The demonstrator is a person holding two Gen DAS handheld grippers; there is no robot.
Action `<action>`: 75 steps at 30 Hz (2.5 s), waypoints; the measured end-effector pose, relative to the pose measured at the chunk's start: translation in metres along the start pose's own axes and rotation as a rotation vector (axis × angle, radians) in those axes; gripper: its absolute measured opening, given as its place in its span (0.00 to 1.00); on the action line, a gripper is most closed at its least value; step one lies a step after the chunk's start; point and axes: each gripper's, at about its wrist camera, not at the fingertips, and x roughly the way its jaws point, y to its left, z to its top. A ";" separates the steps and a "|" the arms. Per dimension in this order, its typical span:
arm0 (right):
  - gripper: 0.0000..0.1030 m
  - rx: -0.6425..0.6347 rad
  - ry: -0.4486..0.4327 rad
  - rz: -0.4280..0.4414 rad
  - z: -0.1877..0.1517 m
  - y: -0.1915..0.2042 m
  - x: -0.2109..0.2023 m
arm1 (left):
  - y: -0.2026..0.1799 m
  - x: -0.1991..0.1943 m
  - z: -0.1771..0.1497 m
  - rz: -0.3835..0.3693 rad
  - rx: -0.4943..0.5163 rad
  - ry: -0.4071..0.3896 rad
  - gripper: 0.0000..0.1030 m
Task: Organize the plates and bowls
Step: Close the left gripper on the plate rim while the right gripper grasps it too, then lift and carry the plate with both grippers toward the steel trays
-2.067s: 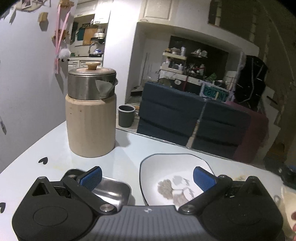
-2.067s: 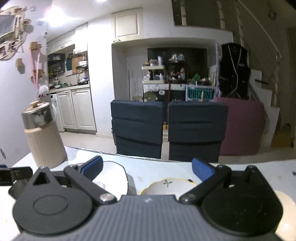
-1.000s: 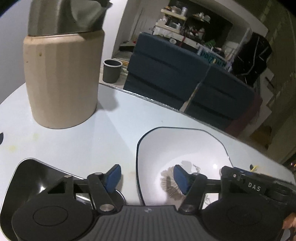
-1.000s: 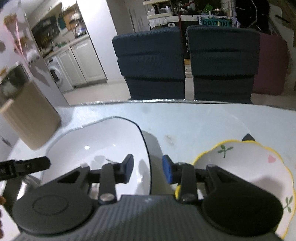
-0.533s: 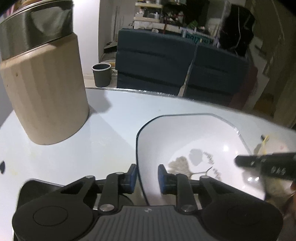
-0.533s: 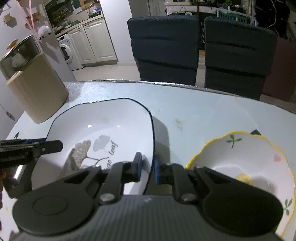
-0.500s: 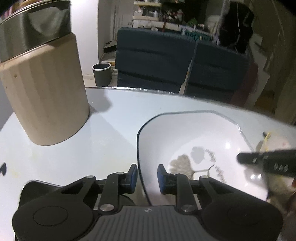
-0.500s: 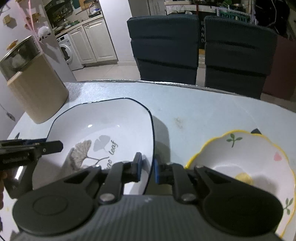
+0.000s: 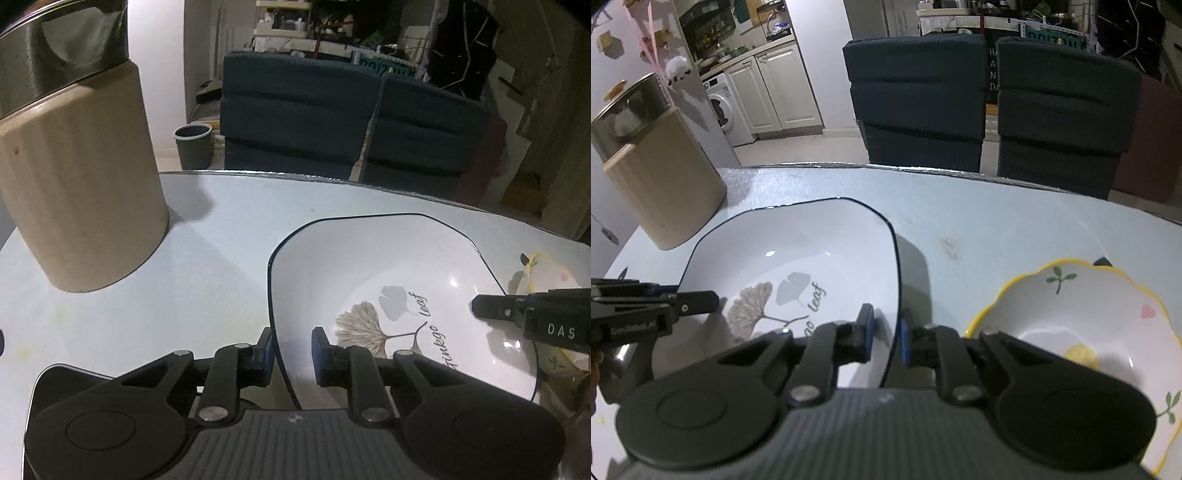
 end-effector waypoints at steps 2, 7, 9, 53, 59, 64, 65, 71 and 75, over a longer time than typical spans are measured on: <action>0.16 0.007 -0.010 0.002 -0.002 -0.002 -0.002 | 0.001 -0.002 0.000 -0.014 -0.020 -0.010 0.19; 0.15 0.041 -0.042 0.023 -0.006 -0.012 -0.009 | -0.001 -0.013 0.003 -0.055 -0.041 -0.065 0.16; 0.15 0.057 -0.057 0.029 -0.006 -0.016 -0.015 | -0.004 -0.019 0.005 -0.071 -0.052 -0.087 0.16; 0.11 0.354 -0.171 0.110 -0.178 -0.055 -0.309 | -0.130 -0.212 -0.132 -0.289 0.029 -0.054 0.18; 0.11 0.330 -0.116 0.081 -0.201 -0.062 -0.305 | -0.140 -0.198 -0.147 -0.291 0.069 -0.005 0.18; 0.11 0.311 -0.068 0.070 -0.221 -0.066 -0.305 | -0.154 -0.186 -0.156 -0.295 0.110 0.025 0.18; 0.11 0.307 -0.059 0.065 -0.227 -0.068 -0.306 | -0.158 -0.185 -0.159 -0.299 0.117 0.029 0.18; 0.12 0.318 -0.003 0.052 -0.254 -0.087 -0.309 | -0.186 -0.166 -0.171 -0.315 0.177 0.086 0.18; 0.12 0.335 0.030 0.011 -0.264 -0.096 -0.305 | -0.200 -0.150 -0.180 -0.301 0.211 0.111 0.19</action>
